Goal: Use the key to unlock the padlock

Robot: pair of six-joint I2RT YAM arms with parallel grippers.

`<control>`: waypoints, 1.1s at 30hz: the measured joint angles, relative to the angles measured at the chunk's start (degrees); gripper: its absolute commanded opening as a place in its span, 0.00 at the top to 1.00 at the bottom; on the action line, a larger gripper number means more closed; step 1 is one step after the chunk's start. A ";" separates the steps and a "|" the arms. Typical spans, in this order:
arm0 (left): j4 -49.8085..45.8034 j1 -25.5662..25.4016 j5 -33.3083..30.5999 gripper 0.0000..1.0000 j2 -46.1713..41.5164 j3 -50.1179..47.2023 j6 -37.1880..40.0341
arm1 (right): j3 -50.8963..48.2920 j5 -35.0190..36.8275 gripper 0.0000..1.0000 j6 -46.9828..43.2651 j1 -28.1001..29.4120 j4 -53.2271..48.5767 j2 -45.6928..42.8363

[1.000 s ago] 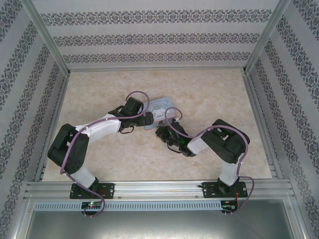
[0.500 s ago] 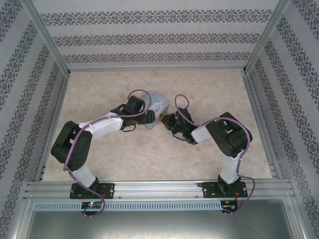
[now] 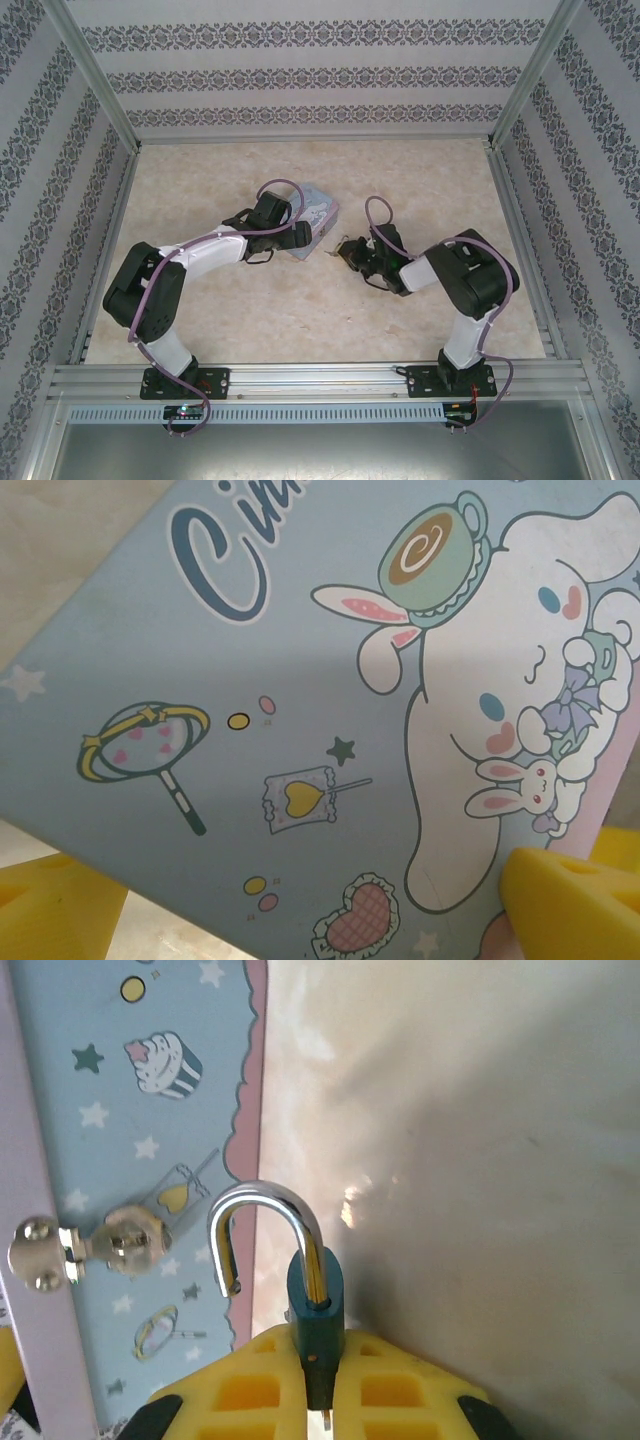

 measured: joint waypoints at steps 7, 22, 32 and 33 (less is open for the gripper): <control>-2.69 0.00 1.81 0.00 -1.46 -0.02 0.92 | -6.10 -1.44 1.00 -2.23 -3.26 -1.64 -6.19; -10.78 -0.42 8.22 0.00 -11.58 0.00 1.49 | -14.84 -4.46 0.50 -5.99 -12.07 -10.67 -21.24; -15.39 1.81 4.92 0.00 -22.23 0.81 2.23 | -9.97 0.04 0.02 -12.96 -15.61 -40.79 -49.94; -15.78 2.29 3.30 0.00 -23.45 0.83 2.71 | -7.08 1.57 0.02 -14.69 -15.98 -45.31 -52.63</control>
